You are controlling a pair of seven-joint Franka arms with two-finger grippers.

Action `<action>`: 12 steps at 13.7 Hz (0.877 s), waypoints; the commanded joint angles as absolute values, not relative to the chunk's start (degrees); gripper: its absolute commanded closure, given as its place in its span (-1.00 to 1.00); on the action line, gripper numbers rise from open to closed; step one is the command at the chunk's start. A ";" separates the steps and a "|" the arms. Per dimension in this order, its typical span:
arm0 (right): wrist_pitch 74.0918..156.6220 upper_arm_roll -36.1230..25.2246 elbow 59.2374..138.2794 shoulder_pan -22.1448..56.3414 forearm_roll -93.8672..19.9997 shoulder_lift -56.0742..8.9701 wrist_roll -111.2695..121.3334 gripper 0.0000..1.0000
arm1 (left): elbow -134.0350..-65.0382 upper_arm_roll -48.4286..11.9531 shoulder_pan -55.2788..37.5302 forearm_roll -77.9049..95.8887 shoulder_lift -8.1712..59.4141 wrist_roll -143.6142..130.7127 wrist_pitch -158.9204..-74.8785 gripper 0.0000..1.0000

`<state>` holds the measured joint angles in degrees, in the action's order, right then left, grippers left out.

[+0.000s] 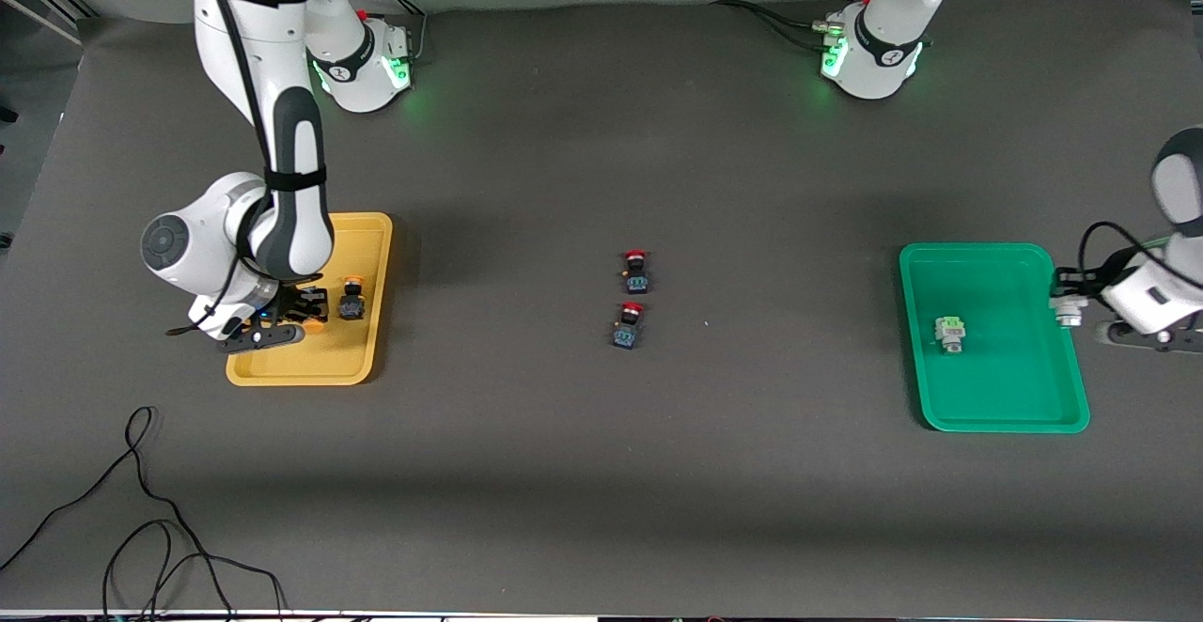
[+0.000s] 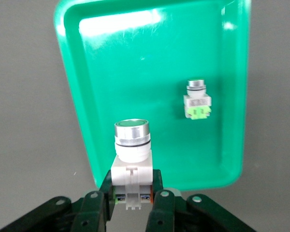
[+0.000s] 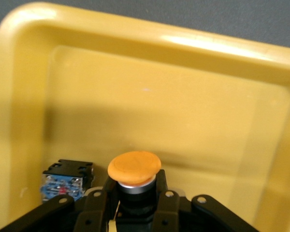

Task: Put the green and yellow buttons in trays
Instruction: 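Lower the buttons into the trays and open both grippers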

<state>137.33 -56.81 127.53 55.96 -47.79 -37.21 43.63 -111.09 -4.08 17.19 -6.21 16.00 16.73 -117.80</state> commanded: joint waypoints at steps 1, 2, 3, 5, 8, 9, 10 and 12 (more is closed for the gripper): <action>137.90 -57.30 127.26 56.25 -49.75 -37.79 45.62 1.00 | -113.73 -5.01 19.24 -7.12 19.93 16.88 -123.91 1.00; 137.81 -57.30 127.18 56.16 -49.75 -37.88 45.62 1.00 | -113.73 -5.01 19.77 -7.03 21.87 16.87 -126.27 1.00; 137.81 -57.22 127.18 56.16 -49.75 -38.05 45.70 1.00 | -113.64 -5.01 19.78 -7.03 23.54 16.79 -128.13 1.00; 137.55 -57.22 127.09 55.99 -49.75 -38.14 45.62 0.27 | -113.47 -5.01 19.78 -7.03 26.09 16.17 -131.47 1.00; 137.11 -57.30 127.09 56.07 -49.75 -37.09 45.53 -0.75 | -112.42 -5.01 19.78 -6.60 28.91 15.82 -134.56 1.00; 136.76 -57.39 127.09 56.16 -49.75 -36.05 45.44 -0.75 | -112.15 -5.01 19.78 -6.59 29.26 15.12 -134.73 0.66; 135.63 -57.91 126.83 56.25 -49.66 -34.82 45.44 -0.75 | -112.15 -5.01 19.78 -6.59 29.01 14.33 -134.48 0.11; 132.38 -60.89 126.21 57.39 -48.96 -32.18 44.48 -0.78 | -111.27 -5.01 19.86 -6.59 28.57 13.97 -133.42 -0.96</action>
